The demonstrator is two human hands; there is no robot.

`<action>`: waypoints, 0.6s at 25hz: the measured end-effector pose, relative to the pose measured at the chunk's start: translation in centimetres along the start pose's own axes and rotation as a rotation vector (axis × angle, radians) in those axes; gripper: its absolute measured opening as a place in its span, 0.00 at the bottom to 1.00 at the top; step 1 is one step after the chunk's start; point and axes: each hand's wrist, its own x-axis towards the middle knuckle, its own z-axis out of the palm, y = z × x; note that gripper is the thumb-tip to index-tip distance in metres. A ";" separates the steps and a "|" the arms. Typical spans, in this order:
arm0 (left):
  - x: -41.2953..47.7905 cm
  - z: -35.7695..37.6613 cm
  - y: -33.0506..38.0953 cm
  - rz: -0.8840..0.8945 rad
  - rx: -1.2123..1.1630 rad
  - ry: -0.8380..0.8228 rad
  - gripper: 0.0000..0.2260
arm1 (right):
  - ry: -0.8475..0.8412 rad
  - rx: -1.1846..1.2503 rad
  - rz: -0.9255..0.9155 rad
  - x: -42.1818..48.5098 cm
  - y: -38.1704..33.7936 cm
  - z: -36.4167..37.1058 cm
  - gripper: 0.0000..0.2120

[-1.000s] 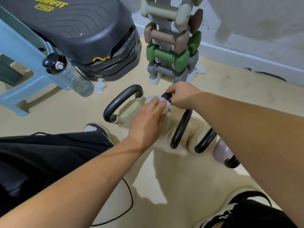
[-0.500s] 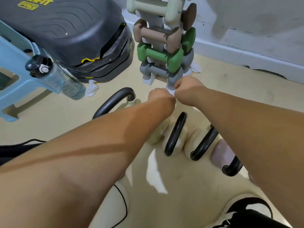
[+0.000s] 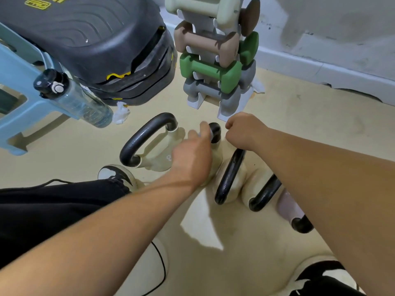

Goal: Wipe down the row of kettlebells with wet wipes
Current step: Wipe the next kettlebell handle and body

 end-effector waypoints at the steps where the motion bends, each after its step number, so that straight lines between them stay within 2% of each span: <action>1: 1.8 -0.8 0.7 0.033 0.045 -0.037 0.23 | 0.000 -0.013 0.010 0.1 0.0 0.0 0.15; 3: 5.3 -2.4 2.6 0.098 0.166 -0.224 0.14 | -0.001 -0.042 0.023 0.0 0.1 0.0 0.15; 5: 7.1 -3.3 4.8 0.180 0.363 -0.416 0.06 | -0.008 -0.073 0.042 -0.1 0.6 0.0 0.09; 7: 7.6 -2.8 6.0 0.284 0.549 -0.488 0.05 | -0.005 -0.115 0.081 -0.4 1.0 -0.5 0.07; 9: 6.8 -2.1 5.5 0.364 0.662 -0.449 0.08 | -0.004 -0.135 0.106 -0.6 1.1 -1.2 0.11; 10: 6.1 -1.9 4.7 0.390 0.616 -0.384 0.10 | -0.015 -0.133 0.114 -0.8 0.9 -1.6 0.14; 12: 3.8 -1.7 2.1 0.361 0.301 -0.205 0.16 | -0.031 -0.132 0.101 -1.3 -0.1 -2.1 0.17; 14: 1.0 -1.3 -0.8 0.295 0.022 -0.059 0.24 | -0.033 -0.124 0.060 -2.1 -1.5 -2.2 0.18; 15: -0.2 -0.9 -2.2 0.277 -0.036 -0.035 0.28 | -0.032 -0.117 0.033 -2.5 -2.2 -2.1 0.17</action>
